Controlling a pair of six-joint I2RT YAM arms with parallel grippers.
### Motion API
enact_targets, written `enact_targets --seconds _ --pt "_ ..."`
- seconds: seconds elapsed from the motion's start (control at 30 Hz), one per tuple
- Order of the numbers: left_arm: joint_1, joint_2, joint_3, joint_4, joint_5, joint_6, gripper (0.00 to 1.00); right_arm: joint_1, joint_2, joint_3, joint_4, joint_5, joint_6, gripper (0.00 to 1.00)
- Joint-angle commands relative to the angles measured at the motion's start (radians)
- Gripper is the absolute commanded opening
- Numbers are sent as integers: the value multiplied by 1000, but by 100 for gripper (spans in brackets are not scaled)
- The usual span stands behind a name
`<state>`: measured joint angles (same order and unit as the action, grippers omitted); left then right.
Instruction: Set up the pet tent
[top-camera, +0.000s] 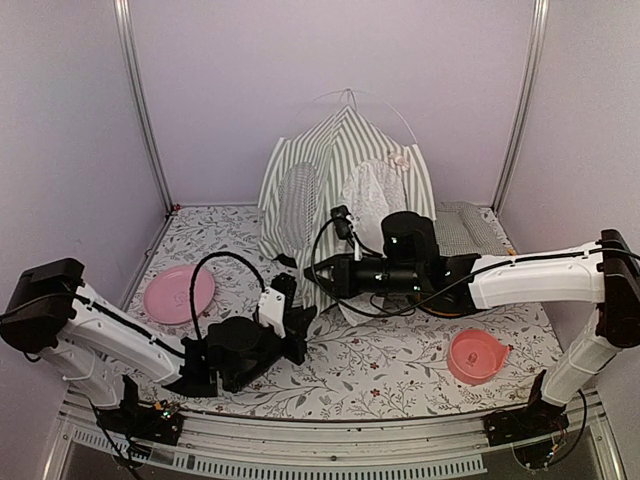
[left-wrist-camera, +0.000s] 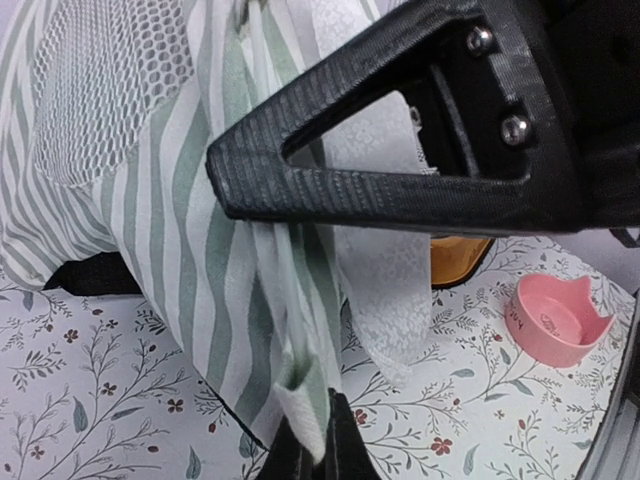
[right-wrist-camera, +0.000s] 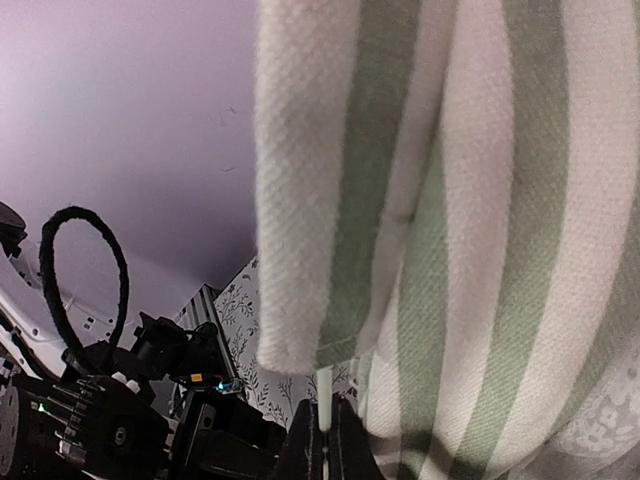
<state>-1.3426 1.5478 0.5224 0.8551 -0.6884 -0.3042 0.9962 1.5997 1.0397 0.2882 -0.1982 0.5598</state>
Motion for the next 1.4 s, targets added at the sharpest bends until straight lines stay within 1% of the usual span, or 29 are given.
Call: enact_targets --seconds 0.0,0.2,0.27,0.3,0.4,0.5,0.57,0.67,0.77,0.83,0.9,0.97,1.03,1.1,1.23,1.37 --pt "3 -52 11 -200 108 -3 5 -31 -21 -2 132 128 -50 0" --pt "52 -142 23 -279 149 -32 24 -20 6 -5 155 99 -52 0" --pt "66 -191 23 -326 151 -47 32 -21 9 -7 160 97 -51 0" --pt "73 -213 23 -351 146 -56 35 -22 11 -9 164 94 -51 0" --pt "103 -271 28 -449 112 -110 38 -26 15 -11 179 63 -51 0" --pt "154 -326 34 -541 93 -192 39 -34 12 -8 179 36 -56 0" --pt "194 -361 40 -584 98 -228 39 -39 6 -9 175 15 -62 0" --pt "257 -397 62 -612 147 -234 40 -41 4 8 147 -4 -79 0" --pt "267 -407 83 -593 205 -164 36 -43 6 31 119 -8 -100 0" --pt "268 -400 76 -575 229 -129 36 -55 8 44 111 -28 -99 0" --pt "266 -392 42 -499 258 -93 37 -66 9 68 99 -38 -86 0" --pt "266 -382 -8 -410 275 -60 41 -68 11 93 77 -42 -81 0" --pt "266 -357 -37 -317 280 -18 49 -68 12 111 63 -47 -78 0" --pt "267 -334 -37 -276 253 7 57 -69 16 123 53 -56 -75 0" --pt "274 -351 -17 -273 216 37 63 -69 34 123 40 -64 -66 0" --pt "332 -407 23 -409 190 -8 65 -60 57 128 40 -87 -54 0"
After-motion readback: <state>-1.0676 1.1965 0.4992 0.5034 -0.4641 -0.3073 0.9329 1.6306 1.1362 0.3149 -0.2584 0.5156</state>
